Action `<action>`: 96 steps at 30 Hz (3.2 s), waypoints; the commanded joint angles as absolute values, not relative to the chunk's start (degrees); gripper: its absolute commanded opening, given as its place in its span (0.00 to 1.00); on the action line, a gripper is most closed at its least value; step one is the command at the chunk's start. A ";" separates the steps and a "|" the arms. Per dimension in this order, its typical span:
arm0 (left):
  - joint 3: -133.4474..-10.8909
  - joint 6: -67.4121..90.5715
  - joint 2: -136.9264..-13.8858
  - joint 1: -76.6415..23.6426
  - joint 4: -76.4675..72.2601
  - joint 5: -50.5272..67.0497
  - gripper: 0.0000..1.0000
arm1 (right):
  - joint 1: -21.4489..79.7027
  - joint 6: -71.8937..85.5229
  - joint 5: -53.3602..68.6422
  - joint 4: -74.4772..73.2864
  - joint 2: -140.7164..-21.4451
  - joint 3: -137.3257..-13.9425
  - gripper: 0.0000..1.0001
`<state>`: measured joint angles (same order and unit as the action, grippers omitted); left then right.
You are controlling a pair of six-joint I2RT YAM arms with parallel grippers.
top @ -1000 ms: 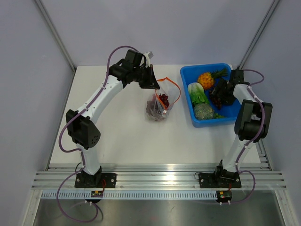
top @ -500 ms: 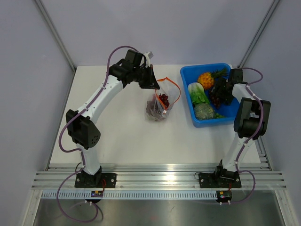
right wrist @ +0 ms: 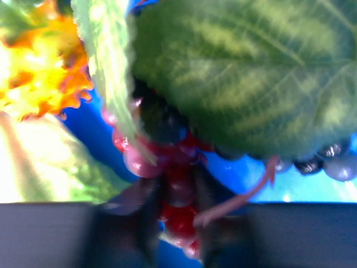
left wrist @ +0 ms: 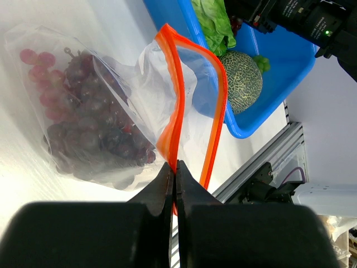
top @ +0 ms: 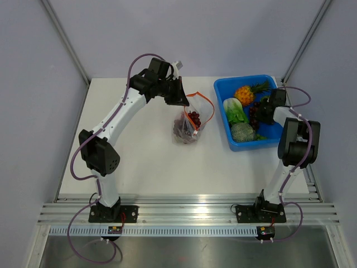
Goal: Place the food in the zip-top bag and seal the zipper
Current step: Pick up the fake fruit from the bin, then place the fake fruit in the zipper food storage bag.
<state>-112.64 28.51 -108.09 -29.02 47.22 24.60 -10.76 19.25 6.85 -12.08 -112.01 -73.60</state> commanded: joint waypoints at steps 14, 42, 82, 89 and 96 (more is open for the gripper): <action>-114.26 28.48 -105.56 -28.83 45.62 24.17 0.00 | -10.81 21.71 7.38 -12.30 -90.98 -68.21 0.00; -114.26 28.83 -105.21 -28.83 45.00 25.23 0.00 | -10.81 23.20 13.53 -20.74 -75.15 -70.57 0.00; -115.14 29.97 -107.93 -27.69 44.21 29.00 0.00 | 27.59 27.33 20.56 -18.81 -77.78 -77.52 0.00; -114.87 30.23 -108.46 -27.69 43.68 30.06 0.00 | 28.48 28.21 20.04 -18.54 -77.43 -76.12 0.00; -113.73 29.27 -106.97 -27.69 43.33 30.76 0.00 | 28.48 25.76 16.70 -23.20 -81.90 -79.00 0.00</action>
